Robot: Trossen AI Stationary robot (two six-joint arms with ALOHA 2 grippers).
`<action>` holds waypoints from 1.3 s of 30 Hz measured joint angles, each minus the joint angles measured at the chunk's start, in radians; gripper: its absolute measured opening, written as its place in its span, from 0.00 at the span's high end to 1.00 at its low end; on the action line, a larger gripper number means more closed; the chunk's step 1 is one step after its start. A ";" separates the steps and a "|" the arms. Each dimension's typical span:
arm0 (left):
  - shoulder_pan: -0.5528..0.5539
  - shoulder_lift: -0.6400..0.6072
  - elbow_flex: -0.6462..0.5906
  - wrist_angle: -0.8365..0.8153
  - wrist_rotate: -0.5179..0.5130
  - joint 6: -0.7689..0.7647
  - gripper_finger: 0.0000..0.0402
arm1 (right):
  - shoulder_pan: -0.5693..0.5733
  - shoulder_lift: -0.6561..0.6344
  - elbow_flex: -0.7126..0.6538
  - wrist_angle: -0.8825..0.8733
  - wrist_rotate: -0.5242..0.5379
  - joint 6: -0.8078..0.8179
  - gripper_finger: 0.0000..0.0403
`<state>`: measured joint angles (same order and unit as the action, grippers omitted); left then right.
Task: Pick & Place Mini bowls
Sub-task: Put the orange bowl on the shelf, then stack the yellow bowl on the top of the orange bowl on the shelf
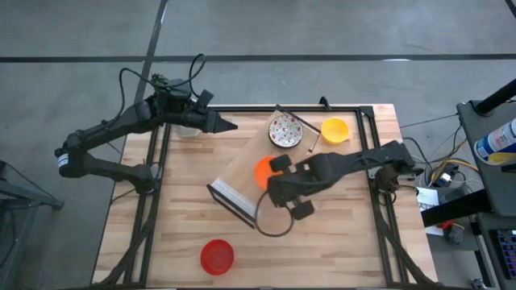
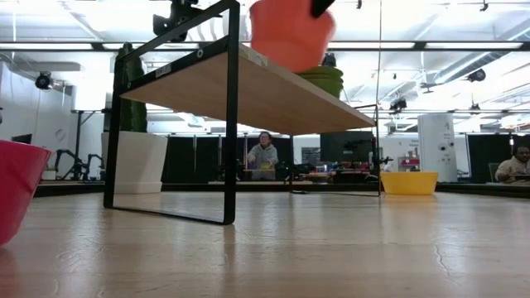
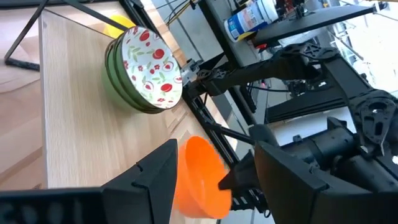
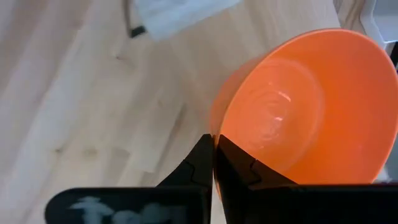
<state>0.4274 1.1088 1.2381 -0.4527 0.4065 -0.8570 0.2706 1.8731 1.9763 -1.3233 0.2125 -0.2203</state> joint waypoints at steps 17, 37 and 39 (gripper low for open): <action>0.000 0.000 0.000 -0.015 0.000 0.017 0.49 | -0.073 0.278 0.317 -0.140 0.008 -0.129 0.98; 0.000 0.000 0.000 -0.014 0.000 0.027 0.49 | -0.073 0.288 0.310 -0.135 0.007 -0.106 0.88; 0.000 0.000 0.000 -0.014 0.000 0.030 0.49 | -0.073 0.288 0.310 -0.134 0.007 -0.097 0.84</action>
<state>0.4274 1.1088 1.2381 -0.4664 0.4065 -0.8271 0.1978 2.1609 2.2868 -1.4570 0.2195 -0.3171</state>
